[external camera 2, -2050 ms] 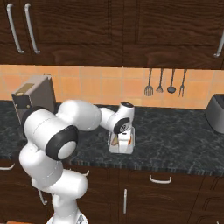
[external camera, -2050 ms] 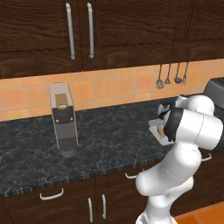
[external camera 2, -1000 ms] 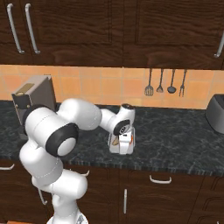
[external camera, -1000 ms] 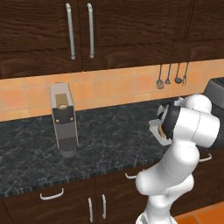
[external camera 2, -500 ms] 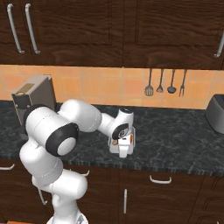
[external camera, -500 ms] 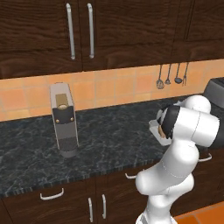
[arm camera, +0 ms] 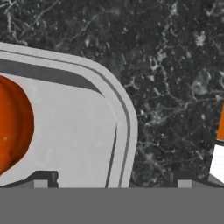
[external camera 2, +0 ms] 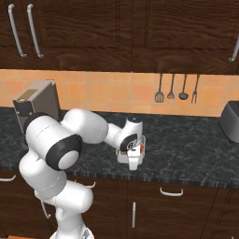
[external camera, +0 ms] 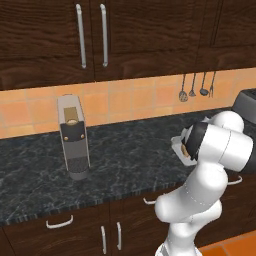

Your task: Take the meat container that has the chicken drumstick and place it on the second highest rack of the freezer. Then take the vegetable container that has the squash and sweet potato and place it on the highest rack of the freezer.

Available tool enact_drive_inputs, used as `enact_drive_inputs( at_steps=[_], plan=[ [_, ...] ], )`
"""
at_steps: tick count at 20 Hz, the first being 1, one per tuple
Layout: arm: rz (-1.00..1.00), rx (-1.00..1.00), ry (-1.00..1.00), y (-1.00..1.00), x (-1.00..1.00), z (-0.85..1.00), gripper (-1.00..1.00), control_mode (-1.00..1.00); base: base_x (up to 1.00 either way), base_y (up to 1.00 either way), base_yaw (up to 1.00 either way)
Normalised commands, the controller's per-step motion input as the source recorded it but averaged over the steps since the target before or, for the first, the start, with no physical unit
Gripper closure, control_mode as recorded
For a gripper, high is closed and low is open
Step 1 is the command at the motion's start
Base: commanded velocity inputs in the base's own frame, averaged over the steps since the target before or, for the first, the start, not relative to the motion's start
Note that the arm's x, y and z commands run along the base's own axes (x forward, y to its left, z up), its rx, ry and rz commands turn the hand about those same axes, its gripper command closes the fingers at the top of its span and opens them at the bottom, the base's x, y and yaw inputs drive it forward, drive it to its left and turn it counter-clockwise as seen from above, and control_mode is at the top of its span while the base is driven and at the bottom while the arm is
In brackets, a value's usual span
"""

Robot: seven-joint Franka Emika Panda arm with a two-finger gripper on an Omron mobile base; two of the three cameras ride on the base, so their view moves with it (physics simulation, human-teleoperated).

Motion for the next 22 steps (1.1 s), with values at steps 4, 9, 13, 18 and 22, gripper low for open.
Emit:
enact_drive_inputs(
  at_steps=[4,9,13,18,22],
  plan=[
    [0.00,0.00,0.01,0.00,-0.04,-0.23,-1.00,-1.00,0.00,0.00,0.00],
    [0.00,-0.01,0.01,0.01,0.00,-0.06,-1.00,-1.00,0.00,0.00,0.00],
    [0.00,0.00,0.00,0.00,0.00,0.00,1.00,-1.00,0.00,0.00,0.00],
    [0.00,0.00,0.00,0.00,0.00,0.00,1.00,-1.00,0.00,0.00,0.00],
    [0.00,0.00,0.00,0.00,-0.03,0.00,1.00,-1.00,0.00,0.00,0.00]
  ],
)
